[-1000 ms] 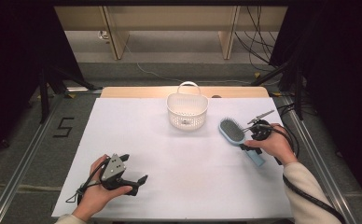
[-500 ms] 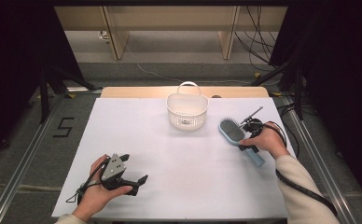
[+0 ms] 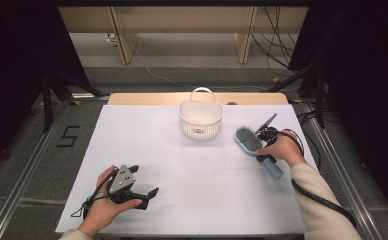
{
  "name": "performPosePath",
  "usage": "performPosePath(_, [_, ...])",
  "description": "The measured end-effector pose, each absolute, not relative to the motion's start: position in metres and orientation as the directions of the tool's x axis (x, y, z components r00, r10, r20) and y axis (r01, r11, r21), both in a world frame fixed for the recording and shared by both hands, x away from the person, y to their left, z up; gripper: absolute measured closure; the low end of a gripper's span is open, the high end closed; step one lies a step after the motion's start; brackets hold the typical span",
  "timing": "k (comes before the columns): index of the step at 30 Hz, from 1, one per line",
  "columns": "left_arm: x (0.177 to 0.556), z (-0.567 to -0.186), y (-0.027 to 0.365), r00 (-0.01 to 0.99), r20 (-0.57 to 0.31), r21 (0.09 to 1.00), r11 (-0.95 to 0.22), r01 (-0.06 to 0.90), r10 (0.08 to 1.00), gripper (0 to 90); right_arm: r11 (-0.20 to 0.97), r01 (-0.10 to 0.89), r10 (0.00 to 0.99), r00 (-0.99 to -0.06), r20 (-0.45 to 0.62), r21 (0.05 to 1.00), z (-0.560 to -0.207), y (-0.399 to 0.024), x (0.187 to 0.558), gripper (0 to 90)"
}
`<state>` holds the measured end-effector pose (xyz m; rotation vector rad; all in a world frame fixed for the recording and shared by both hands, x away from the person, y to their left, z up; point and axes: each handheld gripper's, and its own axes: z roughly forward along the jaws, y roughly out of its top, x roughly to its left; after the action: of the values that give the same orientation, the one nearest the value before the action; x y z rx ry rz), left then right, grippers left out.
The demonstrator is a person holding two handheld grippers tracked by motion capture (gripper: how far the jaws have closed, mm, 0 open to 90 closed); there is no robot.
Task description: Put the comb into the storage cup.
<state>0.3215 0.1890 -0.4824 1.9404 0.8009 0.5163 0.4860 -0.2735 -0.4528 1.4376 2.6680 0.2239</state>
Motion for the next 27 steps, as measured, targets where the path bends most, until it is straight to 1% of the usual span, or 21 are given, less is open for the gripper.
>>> performPosePath(6, [0.321,-0.482,0.189,0.699,0.028,0.883,-0.346,0.318,0.714,0.4,0.545,0.827,0.837,-0.547,-0.023,0.138,-0.452,-0.269,0.489,60.6])
performPosePath(10, [0.322,-0.482,0.189,0.698,0.027,0.883,-0.344,0.319,0.715,0.4,0.545,0.832,0.838,-0.545,-0.027,0.103,-0.452,-0.263,0.492,66.9])
performPosePath(13, [0.321,-0.482,0.189,0.699,0.027,0.883,-0.344,0.318,0.714,0.5,0.538,0.838,0.842,-0.538,-0.027,0.089,-0.452,-0.261,0.493,68.8])
performPosePath(22, [0.321,-0.482,0.189,0.699,0.027,0.883,-0.345,0.318,0.714,0.5,0.507,0.859,0.862,-0.507,-0.019,0.071,-0.452,-0.260,0.495,70.2])
performPosePath(27, [0.321,-0.482,0.189,0.699,0.027,0.883,-0.344,0.318,0.715,0.5,0.511,0.857,0.859,-0.511,-0.028,0.068,-0.452,-0.259,0.495,70.4])
